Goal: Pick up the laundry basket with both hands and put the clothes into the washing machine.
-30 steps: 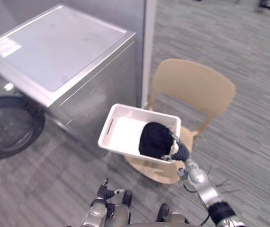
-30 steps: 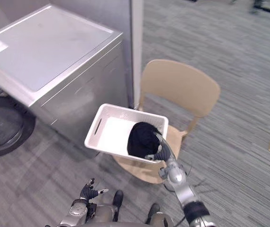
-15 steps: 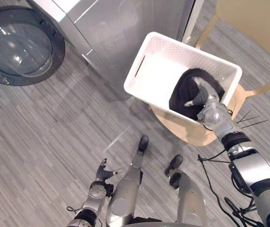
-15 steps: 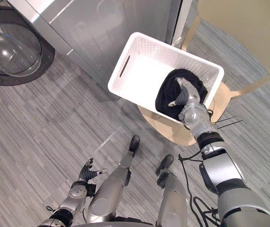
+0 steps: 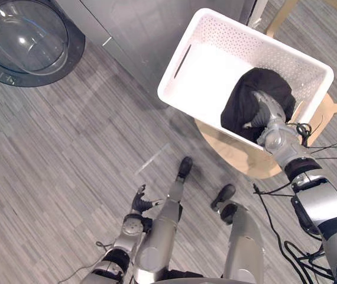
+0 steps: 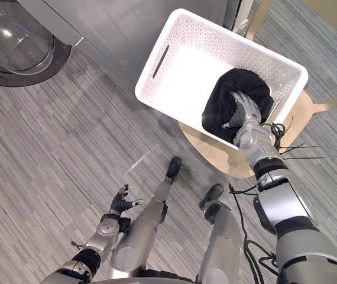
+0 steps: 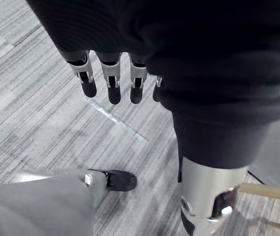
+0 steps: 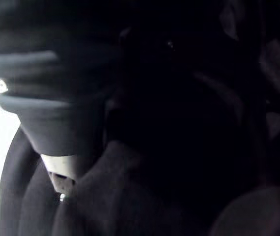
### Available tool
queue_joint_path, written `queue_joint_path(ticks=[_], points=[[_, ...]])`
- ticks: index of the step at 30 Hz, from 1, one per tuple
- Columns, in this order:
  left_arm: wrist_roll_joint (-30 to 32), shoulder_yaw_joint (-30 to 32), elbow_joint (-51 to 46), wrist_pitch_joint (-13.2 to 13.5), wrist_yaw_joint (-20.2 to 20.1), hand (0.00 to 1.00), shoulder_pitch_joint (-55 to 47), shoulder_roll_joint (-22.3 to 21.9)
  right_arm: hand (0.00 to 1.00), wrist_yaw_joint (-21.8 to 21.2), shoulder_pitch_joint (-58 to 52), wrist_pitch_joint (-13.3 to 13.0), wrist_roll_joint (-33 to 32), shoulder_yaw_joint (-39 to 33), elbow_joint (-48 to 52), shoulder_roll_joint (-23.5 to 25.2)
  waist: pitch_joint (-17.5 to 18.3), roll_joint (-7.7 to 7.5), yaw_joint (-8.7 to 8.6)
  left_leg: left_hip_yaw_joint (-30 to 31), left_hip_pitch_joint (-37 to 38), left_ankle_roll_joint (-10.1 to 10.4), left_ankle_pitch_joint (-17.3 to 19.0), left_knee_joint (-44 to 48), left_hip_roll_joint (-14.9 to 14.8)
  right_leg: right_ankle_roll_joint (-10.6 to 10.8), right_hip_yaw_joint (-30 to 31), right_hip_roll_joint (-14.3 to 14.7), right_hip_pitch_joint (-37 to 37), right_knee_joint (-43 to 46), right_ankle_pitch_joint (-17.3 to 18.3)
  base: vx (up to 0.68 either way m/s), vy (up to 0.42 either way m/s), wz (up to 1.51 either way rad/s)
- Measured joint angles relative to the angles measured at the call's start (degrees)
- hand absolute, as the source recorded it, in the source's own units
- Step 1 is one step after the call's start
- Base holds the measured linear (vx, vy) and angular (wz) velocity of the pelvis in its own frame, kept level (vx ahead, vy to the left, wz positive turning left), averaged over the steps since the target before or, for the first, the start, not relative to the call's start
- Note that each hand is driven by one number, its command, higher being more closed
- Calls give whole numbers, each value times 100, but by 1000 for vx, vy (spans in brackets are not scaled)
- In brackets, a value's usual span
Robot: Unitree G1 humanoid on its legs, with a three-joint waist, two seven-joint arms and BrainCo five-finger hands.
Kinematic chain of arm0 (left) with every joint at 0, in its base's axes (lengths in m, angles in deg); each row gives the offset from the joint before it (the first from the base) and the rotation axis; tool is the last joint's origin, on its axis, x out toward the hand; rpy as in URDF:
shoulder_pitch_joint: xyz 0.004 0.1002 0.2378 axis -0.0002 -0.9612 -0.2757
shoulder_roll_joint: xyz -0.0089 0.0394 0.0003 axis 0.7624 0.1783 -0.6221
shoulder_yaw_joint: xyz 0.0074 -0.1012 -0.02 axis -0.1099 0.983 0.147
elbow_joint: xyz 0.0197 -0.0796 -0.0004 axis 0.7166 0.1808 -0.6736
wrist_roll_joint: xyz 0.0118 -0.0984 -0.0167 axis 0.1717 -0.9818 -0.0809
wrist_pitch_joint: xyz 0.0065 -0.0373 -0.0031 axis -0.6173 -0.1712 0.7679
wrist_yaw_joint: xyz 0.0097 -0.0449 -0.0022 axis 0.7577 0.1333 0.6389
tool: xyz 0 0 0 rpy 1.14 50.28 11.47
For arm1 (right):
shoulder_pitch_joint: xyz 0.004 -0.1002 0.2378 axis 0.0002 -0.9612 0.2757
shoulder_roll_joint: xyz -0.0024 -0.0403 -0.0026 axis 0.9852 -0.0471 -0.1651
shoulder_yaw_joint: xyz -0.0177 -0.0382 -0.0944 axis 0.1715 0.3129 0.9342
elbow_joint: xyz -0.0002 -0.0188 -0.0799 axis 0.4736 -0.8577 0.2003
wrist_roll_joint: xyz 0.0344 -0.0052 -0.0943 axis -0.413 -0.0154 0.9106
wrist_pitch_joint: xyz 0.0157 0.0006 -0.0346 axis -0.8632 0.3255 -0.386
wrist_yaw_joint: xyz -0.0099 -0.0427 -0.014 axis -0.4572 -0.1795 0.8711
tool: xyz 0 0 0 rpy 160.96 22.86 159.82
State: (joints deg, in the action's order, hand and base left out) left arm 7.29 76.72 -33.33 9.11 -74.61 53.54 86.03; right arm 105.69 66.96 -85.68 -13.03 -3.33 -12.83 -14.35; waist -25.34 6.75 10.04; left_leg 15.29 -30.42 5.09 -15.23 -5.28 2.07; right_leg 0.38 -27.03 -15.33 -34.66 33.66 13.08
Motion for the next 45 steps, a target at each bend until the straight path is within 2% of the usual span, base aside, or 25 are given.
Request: queue_joint_path(ticks=[7,10,14,17,20,25,27,29,34,36,40,42,43,44,45], points=[[-109,48,-32,20,-2,0,86,-110,100,-157,-7,0,-744,82,443,-13,2,-4,-4,-16,5,1,-129,3,37,-4,-22,-65,-2,86,64,-4,-96,3],[-108,48,-5,13,-4,0,94,-107,100,-264,-23,-2,-1072,-20,469,84,-2,-11,-3,17,173,-2,-134,5,3,-8,-57,18,250,-83,44,18,-92,1],[-106,49,23,-36,-15,0,80,-53,100,-235,-69,-16,-1459,-571,1231,112,-4,-14,-41,33,526,-1,-128,1,-142,-15,-92,278,786,-571,-141,2,-75,-8],[-103,76,10,-58,-19,0,71,63,100,-124,-90,-91,-1716,-1045,2006,138,-7,-17,-164,21,636,1,-119,-8,-202,-14,-93,362,931,-690,-209,-53,-62,-5],[-100,103,-31,-61,-20,0,-25,129,100,-9,-367,-167,-1993,-1474,2672,306,-8,-21,-213,-2,838,-9,-92,-12,-209,4,-54,374,1118,-706,-224,-43,-48,-6],[-92,133,-43,-95,-23,0,-402,203,100,28,-1497,-538,-2589,-1830,4138,1086,105,-136,-314,-158,1208,-74,123,-16,-277,122,78,510,1522,-1007,-279,-2,-28,-16],[-88,218,-94,-153,-23,0,-568,210,100,-16,-2277,-623,-2834,-1880,4600,1521,335,-305,-333,-200,1276,-106,177,-15,-286,141,90,538,1635,-1110,-305,73,-31,-7],[-85,224,-248,-175,-22,0,-703,213,100,-54,-2846,-639,-2998,-1884,4903,1886,498,-410,-353,-243,1393,-117,171,-14,-276,128,104,538,1763,-1176,-316,111,-44,-1],[-87,215,-853,-170,3,0,-1093,229,100,-485,-3703,-770,-3694,-1664,5737,2558,824,-466,-455,-353,1774,-156,297,-16,-262,158,172,576,2190,-1382,-328,83,-41,-7],[-101,216,-1029,-167,18,0,-1338,278,100,-652,-3994,-925,-4006,-1382,6099,2705,1054,-546,-457,-547,1998,-147,419,-17,-306,181,378,645,2346,-1492,-346,29,-32,-44],[-101,151,-1064,-164,115,0,-1466,289,100,-812,-4202,-1098,-4214,-1092,6450,2782,1187,-643,-494,-731,2287,-151,512,-14,-299,188,715,649,2419,-1268,-322,18,-33,-27],[-97,-31,-1095,-156,123,0,-1365,358,100,-866,-4265,-1143,-4152,-1092,6485,2778,1188,-639,-696,-529,2243,-129,539,-13,-273,208,1967,868,2181,-749,-308,-59,-32,47],[-93,-50,-1104,-146,124,0,-1291,372,100,-859,-4313,-1141,-4105,-1121,6484,2779,1193,-655,-760,-388,2221,-116,532,-12,-266,300,2372,918,2173,-681,-251,-62,-54,68],[-88,-45,-1104,-146,127,0,-1262,376,100,-860,-4315,-1140,-4092,-1115,6484,2778,1197,-679,-752,-338,2195,-96,517,-12,-256,350,2443,914,2189,-697,-184,-80,-109,67],[-84,-14,-1109,-146,146,0,-1214,377,100,-863,-4310,-1140,-4031,-1065,6484,2791,1226,-725,-736,-256,2116,-23,463,-11,-214,380,2390,874,2295,-901,42,-122,-135,48]])
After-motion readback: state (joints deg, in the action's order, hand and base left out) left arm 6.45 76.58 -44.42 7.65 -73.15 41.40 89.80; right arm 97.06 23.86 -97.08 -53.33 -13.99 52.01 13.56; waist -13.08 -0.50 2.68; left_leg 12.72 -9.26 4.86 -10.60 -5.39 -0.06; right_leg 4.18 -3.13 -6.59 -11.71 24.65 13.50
